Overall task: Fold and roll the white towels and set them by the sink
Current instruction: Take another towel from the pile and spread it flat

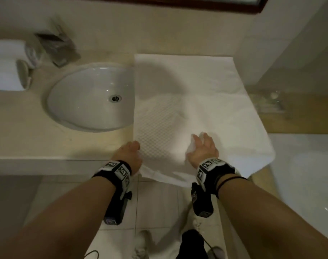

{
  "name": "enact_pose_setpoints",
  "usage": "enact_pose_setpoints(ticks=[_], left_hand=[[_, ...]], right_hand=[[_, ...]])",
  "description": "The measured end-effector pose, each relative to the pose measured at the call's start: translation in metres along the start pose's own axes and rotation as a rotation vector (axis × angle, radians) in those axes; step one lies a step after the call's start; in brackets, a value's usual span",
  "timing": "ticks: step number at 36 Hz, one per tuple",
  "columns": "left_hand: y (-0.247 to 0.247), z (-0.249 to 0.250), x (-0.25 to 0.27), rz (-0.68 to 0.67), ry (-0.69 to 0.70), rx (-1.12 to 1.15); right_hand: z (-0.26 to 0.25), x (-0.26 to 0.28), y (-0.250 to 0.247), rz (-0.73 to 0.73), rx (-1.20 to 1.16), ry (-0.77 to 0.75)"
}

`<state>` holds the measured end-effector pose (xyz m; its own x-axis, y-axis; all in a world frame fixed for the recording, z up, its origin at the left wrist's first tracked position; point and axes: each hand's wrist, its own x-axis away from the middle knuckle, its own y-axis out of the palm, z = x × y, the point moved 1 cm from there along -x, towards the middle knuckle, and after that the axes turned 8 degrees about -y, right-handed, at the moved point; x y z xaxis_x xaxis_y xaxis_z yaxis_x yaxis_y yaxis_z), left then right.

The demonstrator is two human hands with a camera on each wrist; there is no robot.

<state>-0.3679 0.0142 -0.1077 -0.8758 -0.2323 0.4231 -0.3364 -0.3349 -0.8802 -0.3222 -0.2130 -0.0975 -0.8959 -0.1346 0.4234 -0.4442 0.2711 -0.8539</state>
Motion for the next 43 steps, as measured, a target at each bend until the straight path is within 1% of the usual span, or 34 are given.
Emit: enact_pose_setpoints(ticks=[3, 5, 6, 9, 11, 13, 15, 19, 22, 24, 27, 30, 32, 35, 41, 43], left_hand=[[0.004, -0.012, 0.011, -0.008, 0.01, 0.04], [0.007, -0.018, 0.017, -0.034, -0.009, 0.071], [0.01, -0.021, 0.019, -0.071, -0.027, 0.085], [0.02, -0.026, 0.026, -0.202, -0.085, 0.14], [0.026, -0.024, 0.029, -0.252, -0.081, 0.145], [0.032, -0.021, 0.031, -0.281, -0.065, 0.177], [0.034, -0.017, 0.029, -0.281, -0.034, 0.215], [0.038, -0.017, 0.023, -0.26, 0.041, 0.235], [0.038, -0.017, 0.021, -0.292, 0.114, 0.235], [0.038, -0.016, 0.02, -0.287, 0.144, 0.249], [0.039, -0.017, 0.019, -0.273, 0.139, 0.288], [0.041, -0.026, 0.016, -0.271, 0.029, 0.39], [0.043, -0.035, 0.013, -0.284, -0.037, 0.374], [0.043, -0.039, 0.01, -0.343, -0.01, 0.344], [0.038, -0.026, 0.007, -0.334, 0.052, 0.219], [0.033, -0.02, 0.008, -0.333, 0.071, 0.244]], right_hand=[[-0.012, 0.021, 0.015, 0.135, -0.017, -0.065], [-0.016, 0.031, 0.022, 0.134, 0.016, -0.125], [-0.018, 0.035, 0.024, 0.1, 0.003, -0.15], [-0.025, 0.044, 0.029, -0.087, -0.067, -0.247], [-0.025, 0.049, 0.031, -0.164, -0.025, -0.271], [-0.023, 0.054, 0.032, -0.195, 0.009, -0.247], [-0.021, 0.057, 0.033, -0.223, 0.025, -0.207], [-0.019, 0.06, 0.042, -0.305, -0.041, -0.074], [-0.019, 0.06, 0.052, -0.338, -0.06, -0.036], [-0.02, 0.062, 0.058, -0.342, -0.063, -0.023], [-0.025, 0.063, 0.068, -0.347, -0.074, -0.016], [-0.033, 0.062, 0.081, -0.364, -0.066, -0.036], [-0.04, 0.062, 0.088, -0.374, -0.053, -0.056], [-0.048, 0.062, 0.094, -0.388, -0.058, -0.081], [-0.047, 0.06, 0.097, -0.377, -0.094, -0.046], [-0.047, 0.058, 0.097, -0.371, -0.112, -0.035]])
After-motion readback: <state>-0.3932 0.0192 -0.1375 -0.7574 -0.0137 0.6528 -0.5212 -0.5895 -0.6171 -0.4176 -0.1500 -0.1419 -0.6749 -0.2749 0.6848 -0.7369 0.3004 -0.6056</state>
